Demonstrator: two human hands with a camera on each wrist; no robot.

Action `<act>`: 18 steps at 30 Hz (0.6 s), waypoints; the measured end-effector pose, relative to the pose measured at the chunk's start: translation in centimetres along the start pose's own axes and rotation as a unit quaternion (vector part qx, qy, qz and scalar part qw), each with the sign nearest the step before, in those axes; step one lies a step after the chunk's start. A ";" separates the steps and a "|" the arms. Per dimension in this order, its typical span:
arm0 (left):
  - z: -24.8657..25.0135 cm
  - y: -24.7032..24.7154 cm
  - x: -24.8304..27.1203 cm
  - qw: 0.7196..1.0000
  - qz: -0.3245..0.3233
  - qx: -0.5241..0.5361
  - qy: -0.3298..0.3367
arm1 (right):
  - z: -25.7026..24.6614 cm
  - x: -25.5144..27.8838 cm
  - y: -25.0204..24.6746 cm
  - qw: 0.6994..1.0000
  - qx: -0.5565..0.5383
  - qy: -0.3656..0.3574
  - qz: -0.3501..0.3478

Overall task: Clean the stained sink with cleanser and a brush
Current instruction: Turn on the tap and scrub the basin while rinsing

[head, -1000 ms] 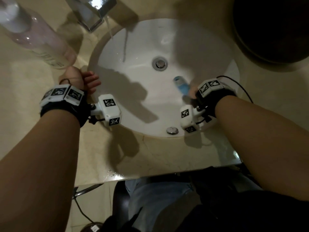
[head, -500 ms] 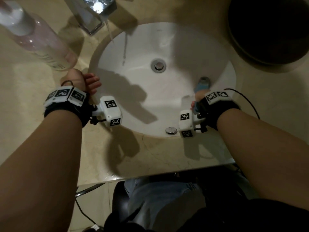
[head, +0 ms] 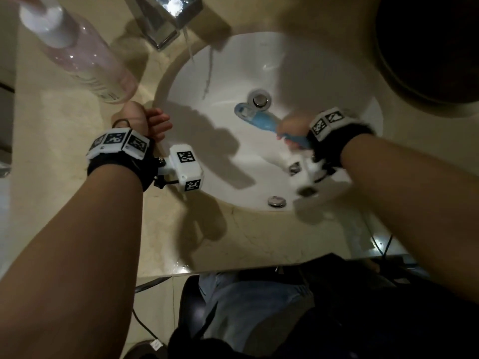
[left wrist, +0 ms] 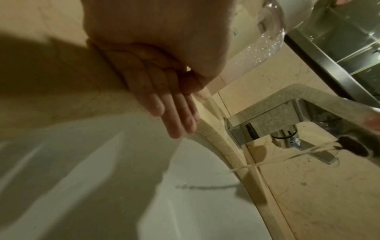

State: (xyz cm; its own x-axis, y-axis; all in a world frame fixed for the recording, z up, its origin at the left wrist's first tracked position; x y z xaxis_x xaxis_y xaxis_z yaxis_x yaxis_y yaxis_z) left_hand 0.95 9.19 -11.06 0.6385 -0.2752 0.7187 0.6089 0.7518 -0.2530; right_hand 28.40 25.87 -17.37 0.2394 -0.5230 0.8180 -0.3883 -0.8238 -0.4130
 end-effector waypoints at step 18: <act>-0.2 0.4 -1.8 1.000 -0.023 0.006 -0.005 | -4.4 -3.0 -8.1 0.780 0.622 -0.026 0.070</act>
State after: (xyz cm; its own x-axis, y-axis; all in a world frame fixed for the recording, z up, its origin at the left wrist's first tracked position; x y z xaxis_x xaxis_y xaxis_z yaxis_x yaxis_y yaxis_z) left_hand 0.15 9.86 -12.52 0.6053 -0.3041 0.7356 0.6320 0.7454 -0.2120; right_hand 26.89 35.10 -14.69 0.3201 -0.6086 0.7261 0.7410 -0.3167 -0.5921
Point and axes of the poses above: each hand's wrist, its own x-axis away from the middle knuckle, its own y-axis out of the palm, z = x × y, the point moved 8 cm from there along -x, towards the middle knuckle, and after that the axes turned 1 degree about x, right-handed, at the moved point
